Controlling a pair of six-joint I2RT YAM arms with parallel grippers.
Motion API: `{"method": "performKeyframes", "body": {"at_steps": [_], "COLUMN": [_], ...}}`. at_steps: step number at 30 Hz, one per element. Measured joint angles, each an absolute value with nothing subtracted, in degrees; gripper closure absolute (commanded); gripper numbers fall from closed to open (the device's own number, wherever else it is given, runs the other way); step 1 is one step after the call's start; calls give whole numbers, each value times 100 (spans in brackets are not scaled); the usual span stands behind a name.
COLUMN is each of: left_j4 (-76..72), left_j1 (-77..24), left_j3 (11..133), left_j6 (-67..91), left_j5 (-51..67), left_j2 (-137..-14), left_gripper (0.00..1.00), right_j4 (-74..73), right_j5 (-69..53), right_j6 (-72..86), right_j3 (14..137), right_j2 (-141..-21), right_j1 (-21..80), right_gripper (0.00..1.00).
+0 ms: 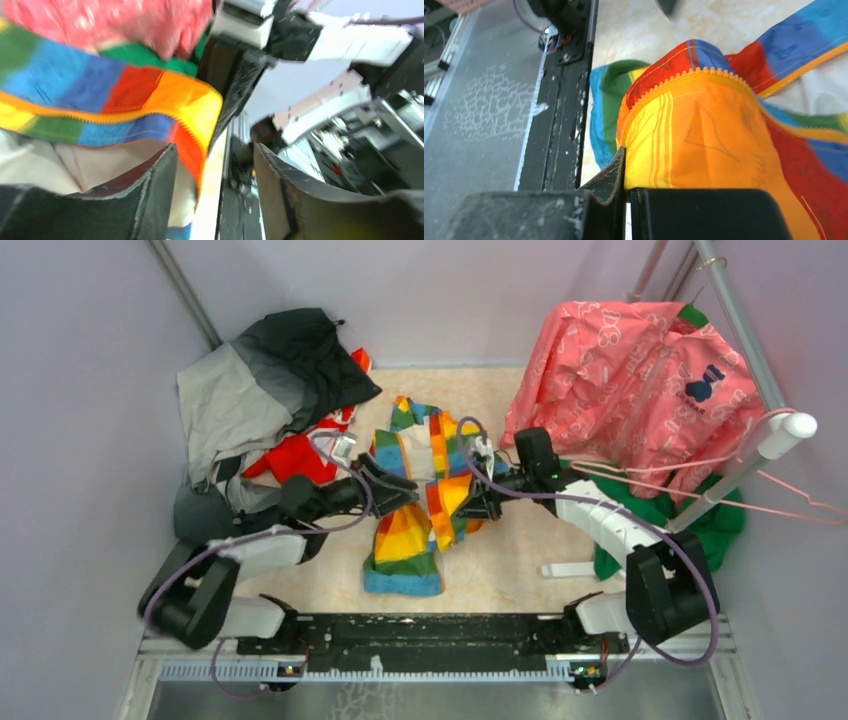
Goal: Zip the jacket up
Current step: Pick up the jacket from the center of the board, then adjust the zipper on the jacket.
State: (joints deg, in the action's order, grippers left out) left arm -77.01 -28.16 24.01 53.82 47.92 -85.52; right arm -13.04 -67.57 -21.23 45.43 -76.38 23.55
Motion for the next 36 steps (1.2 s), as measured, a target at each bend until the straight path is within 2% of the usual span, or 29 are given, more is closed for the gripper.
{"method": "performKeyframes", "body": {"at_steps": [1,2,4,7,9,13,19,29,36], "left_j4": [-6952,-6834,-5837,-4912,-4565,-4204,-4254,-5946,-7013], "left_j1": [-2814,-2821,-2958,-3321,-3763,-4764,-5398,-5505,-5505], "left_j3": [2357,2357,2359,2353,2351,2292,1855,1406,1404], "left_j6": [4921,4821,4195,3769,3697,3660,3907,4383,4598], "left_j5": [4427,4355,3879,3411,3138,2646,1968,1313,1103], "left_j2": [-7625,-7450,-6302,-5288,-5072,-5489,-6587,-7940,-8414], "left_gripper": [29,28,28,29,30,32,30,28,29], "right_j4": [-1308,-1315,-1321,-1282,-1227,-1081,-799,-110,213], "right_j5": [-6731,-6709,-6643,-6545,-6504,-6434,-6396,-6392,-6418], "right_j6": [-2014,-1914,-1717,-1352,-1079,-607,-89,827,1184], "right_j3": [4626,4705,4803,4847,4849,4851,4851,4840,4799], "right_j2": [-7625,-7623,-7623,-7625,-7625,-7629,-7629,-7666,-7669], "right_j1": [2300,2246,2185,2163,2161,2158,2150,2108,2102], "right_gripper": [100,100,100,100,100,100,100,100,100]}}
